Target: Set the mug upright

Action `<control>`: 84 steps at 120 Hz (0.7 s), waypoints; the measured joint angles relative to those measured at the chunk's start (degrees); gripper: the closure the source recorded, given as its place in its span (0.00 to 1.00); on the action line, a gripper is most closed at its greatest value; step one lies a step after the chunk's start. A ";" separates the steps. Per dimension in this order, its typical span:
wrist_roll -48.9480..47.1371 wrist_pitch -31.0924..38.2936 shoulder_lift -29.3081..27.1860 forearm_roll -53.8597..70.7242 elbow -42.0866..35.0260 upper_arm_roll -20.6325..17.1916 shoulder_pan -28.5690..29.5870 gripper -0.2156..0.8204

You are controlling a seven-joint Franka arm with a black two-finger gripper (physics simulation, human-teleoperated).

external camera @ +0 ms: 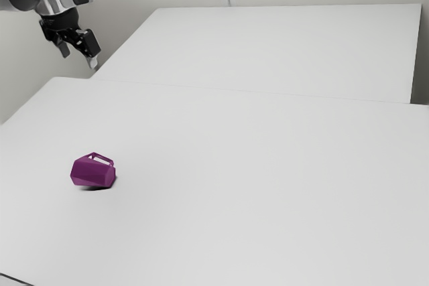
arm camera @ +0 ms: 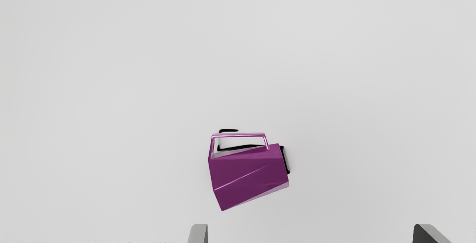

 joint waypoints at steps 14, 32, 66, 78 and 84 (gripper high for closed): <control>-1.26 0.18 -0.03 -0.02 -0.44 0.00 0.32 0.21; -2.58 0.44 0.02 -0.03 -0.74 0.03 1.84 0.21; -3.90 -0.21 0.07 -11.61 -9.51 0.63 17.12 0.21; -3.39 -1.17 0.16 -17.23 -14.21 0.68 23.61 0.21; -2.76 -1.52 0.66 -19.23 -15.85 0.69 25.96 0.21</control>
